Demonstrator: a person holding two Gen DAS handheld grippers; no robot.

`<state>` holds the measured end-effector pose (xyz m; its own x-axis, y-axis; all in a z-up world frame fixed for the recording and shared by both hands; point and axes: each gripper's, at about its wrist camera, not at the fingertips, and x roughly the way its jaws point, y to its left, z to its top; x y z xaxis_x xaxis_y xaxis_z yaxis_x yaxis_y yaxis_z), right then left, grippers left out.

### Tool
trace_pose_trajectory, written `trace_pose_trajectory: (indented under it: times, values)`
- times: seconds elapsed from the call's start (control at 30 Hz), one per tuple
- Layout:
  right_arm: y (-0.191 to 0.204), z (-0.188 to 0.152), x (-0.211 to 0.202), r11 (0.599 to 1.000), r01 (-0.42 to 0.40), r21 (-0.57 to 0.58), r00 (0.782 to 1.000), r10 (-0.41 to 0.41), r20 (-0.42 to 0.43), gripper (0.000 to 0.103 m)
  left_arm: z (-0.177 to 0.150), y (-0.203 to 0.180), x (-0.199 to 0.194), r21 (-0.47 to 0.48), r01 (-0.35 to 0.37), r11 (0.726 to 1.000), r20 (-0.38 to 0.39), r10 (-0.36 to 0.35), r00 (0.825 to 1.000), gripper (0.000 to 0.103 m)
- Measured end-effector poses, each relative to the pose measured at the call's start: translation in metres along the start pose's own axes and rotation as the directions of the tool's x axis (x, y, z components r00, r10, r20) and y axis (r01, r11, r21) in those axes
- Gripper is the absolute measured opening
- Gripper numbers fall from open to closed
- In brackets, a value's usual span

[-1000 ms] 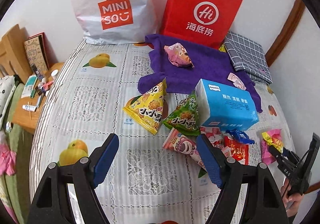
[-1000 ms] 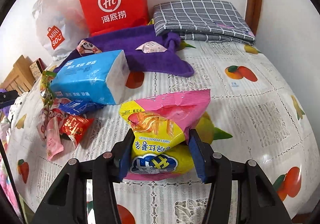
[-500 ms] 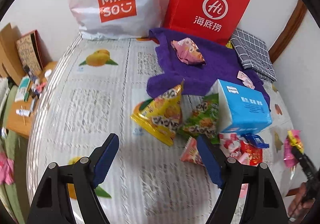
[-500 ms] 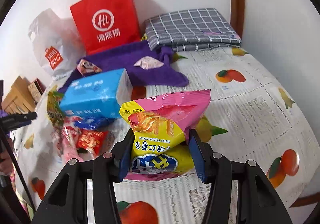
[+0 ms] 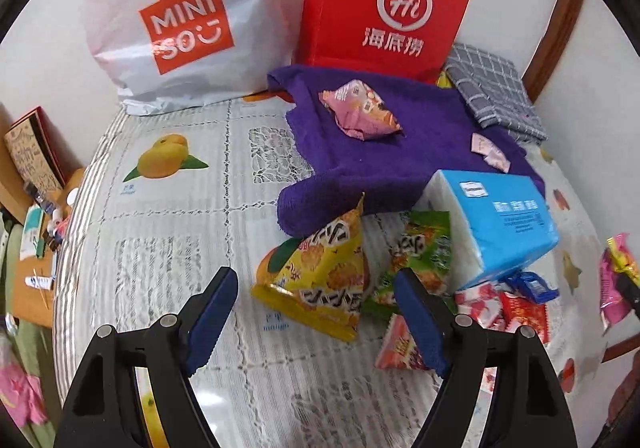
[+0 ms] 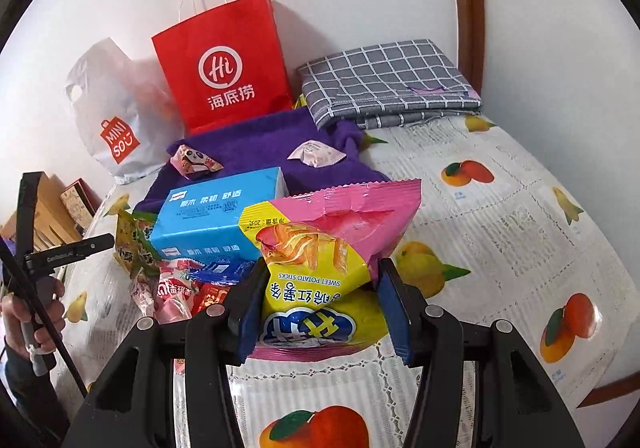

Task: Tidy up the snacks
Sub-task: 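Grasp the yellow triangular snack bag with the left tool while the right tool holds the chip bag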

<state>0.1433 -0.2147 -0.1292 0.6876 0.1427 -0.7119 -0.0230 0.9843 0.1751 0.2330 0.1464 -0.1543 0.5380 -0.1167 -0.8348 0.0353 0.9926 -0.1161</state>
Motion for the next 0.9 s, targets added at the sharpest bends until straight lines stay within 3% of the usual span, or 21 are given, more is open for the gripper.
trace_pose_trajectory:
  times: [0.37,0.47,0.9]
  values:
    - [0.003,-0.009,-0.005,0.999,0.03,0.019,0.999,-0.03,0.015,0.052,0.007,-0.018,0.044,0.116,-0.079,0.99,-0.061,0.087,0.994,0.078]
    - [0.002,-0.011,-0.009,0.999,0.048,0.01,0.999,-0.048,0.019,0.052,0.007,-0.019,0.045,0.119,-0.069,0.99,-0.065,0.077,0.995,0.044]
    - [-0.006,-0.011,-0.038,1.0,0.004,-0.003,1.0,-0.004,0.03,0.052,-0.015,-0.015,-0.026,-0.006,0.034,0.999,-0.009,-0.034,0.999,0.043]
